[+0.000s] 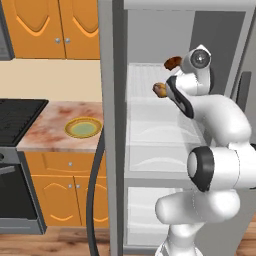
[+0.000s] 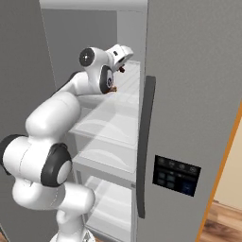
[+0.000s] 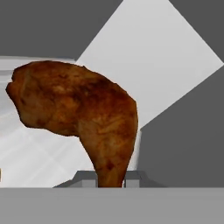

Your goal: Place the chicken drumstick on the counter behind the older chicken drumstick on the same shelf of the fridge to maintain FIFO order. Close the fridge door when finished.

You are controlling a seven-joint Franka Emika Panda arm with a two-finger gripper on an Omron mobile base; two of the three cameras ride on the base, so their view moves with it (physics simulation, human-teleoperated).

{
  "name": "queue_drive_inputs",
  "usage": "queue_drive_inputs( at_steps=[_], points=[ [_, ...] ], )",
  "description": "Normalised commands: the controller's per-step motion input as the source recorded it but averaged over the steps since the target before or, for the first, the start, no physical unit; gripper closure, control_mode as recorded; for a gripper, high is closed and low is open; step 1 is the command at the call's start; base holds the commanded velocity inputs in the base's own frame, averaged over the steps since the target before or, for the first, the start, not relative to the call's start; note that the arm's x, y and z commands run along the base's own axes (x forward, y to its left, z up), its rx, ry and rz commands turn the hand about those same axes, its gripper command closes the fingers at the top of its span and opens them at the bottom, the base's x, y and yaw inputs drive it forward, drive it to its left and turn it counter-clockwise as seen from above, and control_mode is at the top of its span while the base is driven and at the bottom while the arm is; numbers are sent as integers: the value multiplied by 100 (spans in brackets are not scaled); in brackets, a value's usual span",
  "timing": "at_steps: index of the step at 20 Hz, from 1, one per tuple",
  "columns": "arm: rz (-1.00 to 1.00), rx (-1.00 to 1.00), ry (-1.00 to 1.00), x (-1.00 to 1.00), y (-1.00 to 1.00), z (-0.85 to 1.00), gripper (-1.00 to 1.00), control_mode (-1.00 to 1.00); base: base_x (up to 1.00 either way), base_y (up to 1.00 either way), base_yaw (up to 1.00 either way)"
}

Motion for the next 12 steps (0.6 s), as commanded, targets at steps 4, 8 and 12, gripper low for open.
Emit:
queue_drive_inputs(
  at_steps=[4, 8, 12],
  points=[
    [0, 0, 3, 50, -13, -23, 100, -100, 0, 0, 0],
    [0, 0, 2, 55, -11, -22, 100, -100, 0, 0, 0],
    [0, 0, 0, 46, -5, -27, 100, -100, 0, 0, 0]
  ],
)
